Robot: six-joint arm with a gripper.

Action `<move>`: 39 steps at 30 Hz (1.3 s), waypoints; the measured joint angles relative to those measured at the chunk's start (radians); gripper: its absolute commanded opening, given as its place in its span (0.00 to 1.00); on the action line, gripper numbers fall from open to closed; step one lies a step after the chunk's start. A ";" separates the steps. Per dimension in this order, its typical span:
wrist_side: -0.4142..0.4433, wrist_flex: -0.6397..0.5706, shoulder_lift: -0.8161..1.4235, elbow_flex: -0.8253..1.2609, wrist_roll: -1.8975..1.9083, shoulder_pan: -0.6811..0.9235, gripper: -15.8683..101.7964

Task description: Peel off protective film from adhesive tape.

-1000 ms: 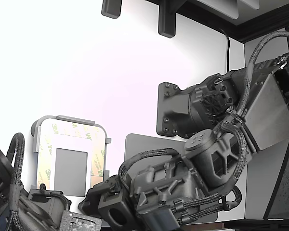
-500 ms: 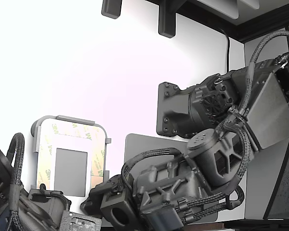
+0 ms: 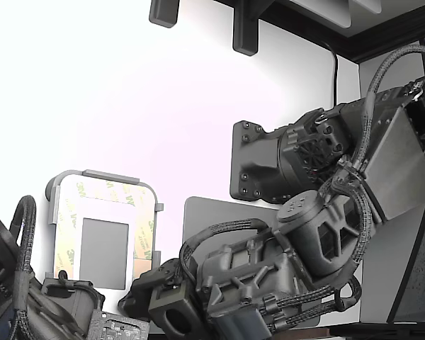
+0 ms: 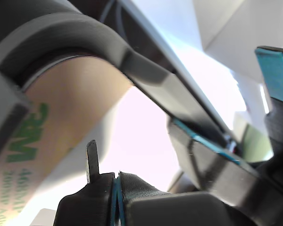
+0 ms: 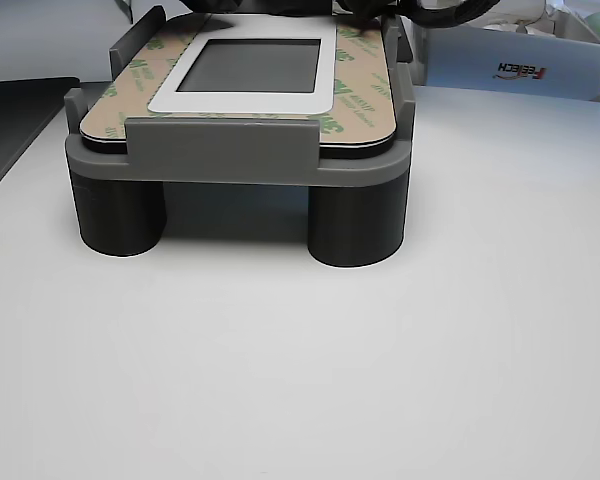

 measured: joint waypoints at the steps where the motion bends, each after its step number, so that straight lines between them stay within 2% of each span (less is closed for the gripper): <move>1: 0.000 0.002 -0.006 -0.009 -0.002 0.000 0.04; 20: -0.038 -0.115 0.002 0.075 -0.046 -0.023 0.04; 39: -0.044 -0.106 0.015 0.077 -0.029 -0.011 0.04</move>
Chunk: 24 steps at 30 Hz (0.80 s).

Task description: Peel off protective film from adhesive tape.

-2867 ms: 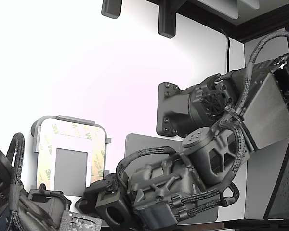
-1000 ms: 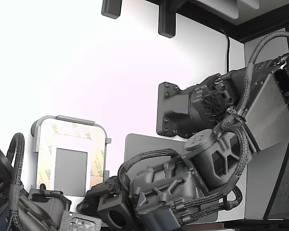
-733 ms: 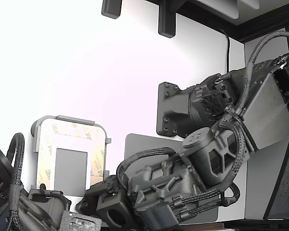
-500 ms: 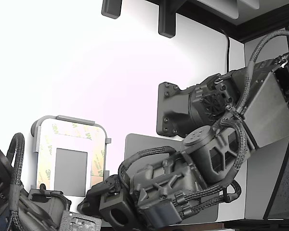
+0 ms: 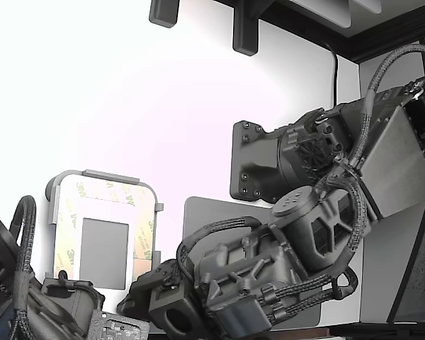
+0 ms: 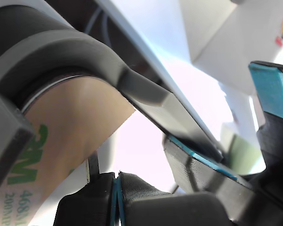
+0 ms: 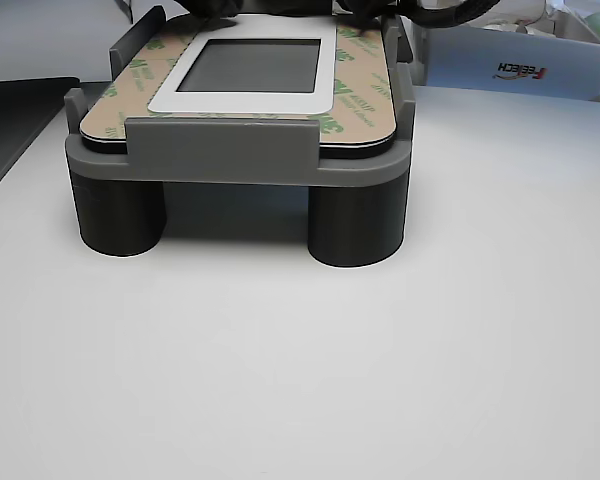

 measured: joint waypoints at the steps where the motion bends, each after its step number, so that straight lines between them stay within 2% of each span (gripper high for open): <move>1: 0.002 0.000 0.000 0.000 0.002 0.002 0.04; 24: 0.005 -0.017 0.012 0.025 0.009 0.008 0.04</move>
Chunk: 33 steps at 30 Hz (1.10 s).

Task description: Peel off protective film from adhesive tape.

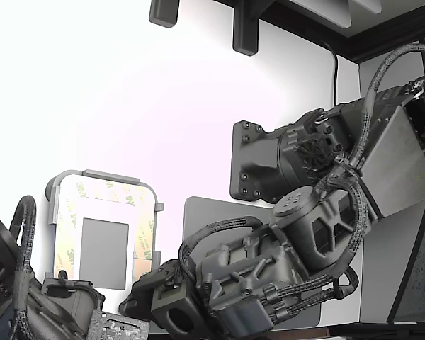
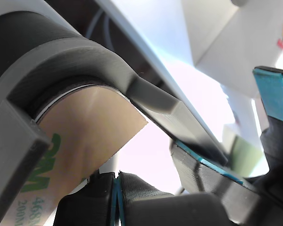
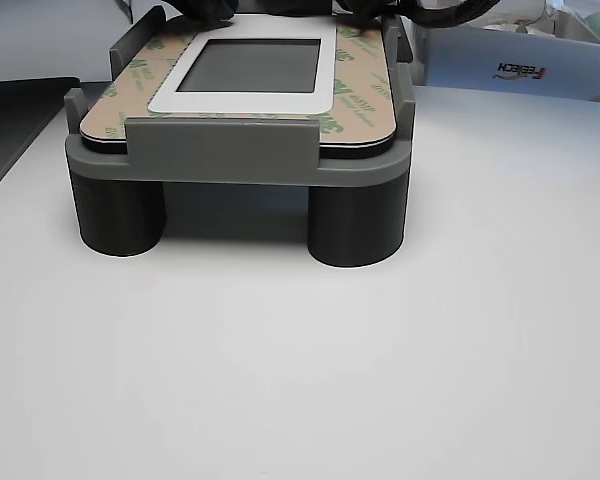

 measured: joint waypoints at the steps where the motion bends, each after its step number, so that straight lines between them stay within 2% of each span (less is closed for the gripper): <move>1: 0.000 0.000 0.000 0.000 0.000 0.000 0.04; 33: 0.000 0.029 0.023 0.011 0.000 0.003 0.04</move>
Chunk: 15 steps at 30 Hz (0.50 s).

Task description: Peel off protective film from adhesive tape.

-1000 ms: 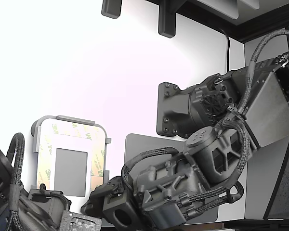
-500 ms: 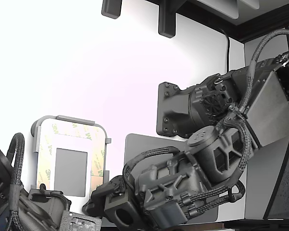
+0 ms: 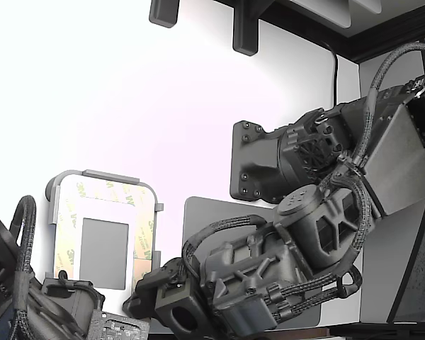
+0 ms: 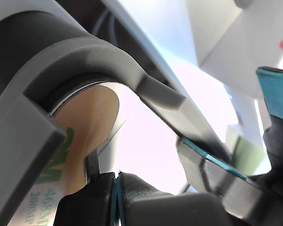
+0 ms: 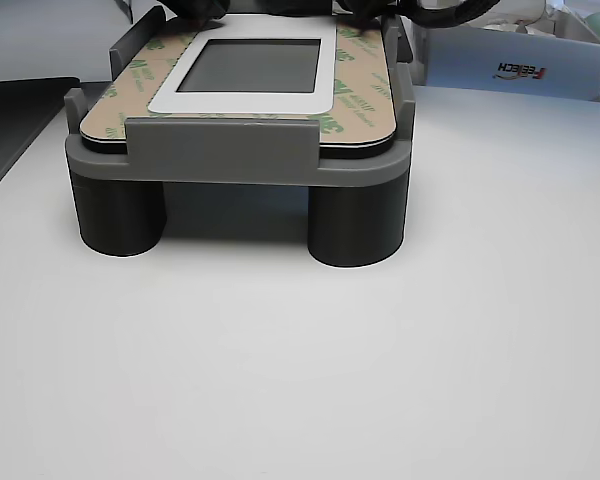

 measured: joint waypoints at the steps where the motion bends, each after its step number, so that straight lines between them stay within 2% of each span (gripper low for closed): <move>1: 0.000 0.000 0.002 0.000 0.000 0.000 0.04; 15: -0.002 -0.026 0.006 0.025 -0.014 0.000 0.04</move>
